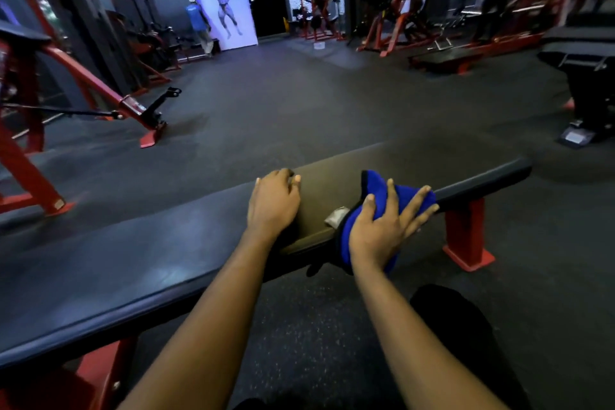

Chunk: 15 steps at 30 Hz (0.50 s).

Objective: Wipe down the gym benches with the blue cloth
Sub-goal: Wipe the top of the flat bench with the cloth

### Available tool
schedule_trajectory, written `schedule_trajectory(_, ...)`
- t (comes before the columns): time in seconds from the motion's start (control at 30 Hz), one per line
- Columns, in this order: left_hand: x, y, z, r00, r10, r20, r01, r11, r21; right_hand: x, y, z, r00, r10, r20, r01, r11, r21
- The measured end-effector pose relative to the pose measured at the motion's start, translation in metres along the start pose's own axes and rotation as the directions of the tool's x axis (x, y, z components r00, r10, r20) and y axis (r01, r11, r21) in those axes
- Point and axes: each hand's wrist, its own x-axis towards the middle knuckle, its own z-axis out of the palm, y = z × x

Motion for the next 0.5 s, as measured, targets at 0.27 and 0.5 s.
schedule_trajectory(0.27,0.067,0.055,0.056,0.968,0.135,0.212,-0.152,0.986,0.067,0.084,0.016,-0.022,0.983,0.163,-0.081,-0.163,0.987,0.007)
schedule_trajectory(0.5,0.121,0.085,0.086,0.932,0.077,0.354,-0.110,0.991,0.075,0.139,0.042,-0.035,0.982,0.190,-0.010,-0.191,0.979,-0.071)
